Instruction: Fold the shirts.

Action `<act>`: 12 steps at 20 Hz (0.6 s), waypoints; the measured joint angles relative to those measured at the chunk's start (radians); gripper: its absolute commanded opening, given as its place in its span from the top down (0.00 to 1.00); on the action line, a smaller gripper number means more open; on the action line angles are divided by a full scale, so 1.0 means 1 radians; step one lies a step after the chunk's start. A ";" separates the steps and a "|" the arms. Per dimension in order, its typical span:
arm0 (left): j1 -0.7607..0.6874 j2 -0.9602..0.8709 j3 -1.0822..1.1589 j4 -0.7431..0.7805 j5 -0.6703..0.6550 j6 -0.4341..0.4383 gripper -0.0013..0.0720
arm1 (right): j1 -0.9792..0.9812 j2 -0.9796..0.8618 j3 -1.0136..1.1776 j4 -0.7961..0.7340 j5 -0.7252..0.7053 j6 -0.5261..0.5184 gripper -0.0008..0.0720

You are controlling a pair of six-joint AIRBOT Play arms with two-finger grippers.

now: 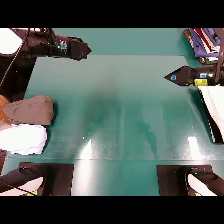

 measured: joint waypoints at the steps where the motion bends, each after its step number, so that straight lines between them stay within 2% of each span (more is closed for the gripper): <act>1: 0.017 0.003 0.000 0.052 -0.019 0.000 0.70 | 0.000 0.000 0.000 0.000 0.000 0.000 0.96; 2: 0.042 0.005 -0.001 0.119 -0.063 -0.004 0.17 | 0.000 0.000 0.000 0.000 0.000 0.000 0.96; 3: 0.069 0.006 -0.006 0.182 -0.112 -0.016 0.01 | 0.000 0.000 0.000 0.000 0.000 0.000 0.96; 6: 0.187 0.009 -0.064 0.364 -0.250 -0.064 0.01 | 0.000 0.000 0.000 0.000 -0.005 0.000 0.96; 8: 0.269 0.010 -0.138 0.426 -0.299 -0.084 0.01 | 0.000 0.000 0.000 0.000 -0.015 0.000 0.96; 12: 0.393 0.010 -0.332 0.481 -0.299 -0.101 0.01 | 0.000 0.000 0.000 0.000 -0.028 0.000 0.96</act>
